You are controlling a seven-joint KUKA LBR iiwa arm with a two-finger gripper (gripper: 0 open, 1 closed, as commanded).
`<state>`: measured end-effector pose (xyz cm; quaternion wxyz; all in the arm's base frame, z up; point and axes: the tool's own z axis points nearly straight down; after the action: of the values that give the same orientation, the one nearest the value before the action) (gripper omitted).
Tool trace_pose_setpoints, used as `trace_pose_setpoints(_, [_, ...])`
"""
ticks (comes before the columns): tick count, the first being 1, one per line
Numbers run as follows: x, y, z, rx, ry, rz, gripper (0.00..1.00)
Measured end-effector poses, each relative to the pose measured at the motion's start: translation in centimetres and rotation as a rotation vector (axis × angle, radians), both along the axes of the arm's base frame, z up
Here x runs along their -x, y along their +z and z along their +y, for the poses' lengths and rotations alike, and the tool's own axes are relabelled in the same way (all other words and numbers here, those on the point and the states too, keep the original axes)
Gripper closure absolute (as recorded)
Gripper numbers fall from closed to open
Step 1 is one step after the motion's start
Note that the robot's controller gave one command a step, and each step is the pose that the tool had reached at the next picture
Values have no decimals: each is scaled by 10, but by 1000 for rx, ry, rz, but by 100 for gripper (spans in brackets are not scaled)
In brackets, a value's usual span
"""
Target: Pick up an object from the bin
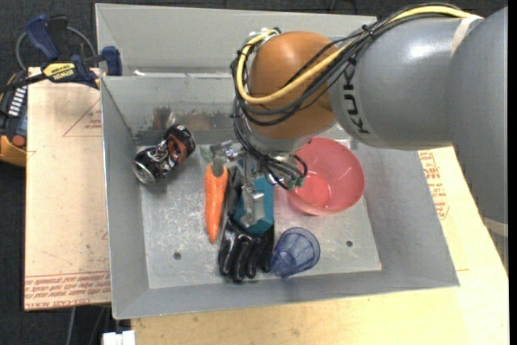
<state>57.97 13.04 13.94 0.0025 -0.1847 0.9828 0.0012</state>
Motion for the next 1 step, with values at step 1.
trace_pose_setpoints(1, [-26,-40,-20,-1,11,5,0])
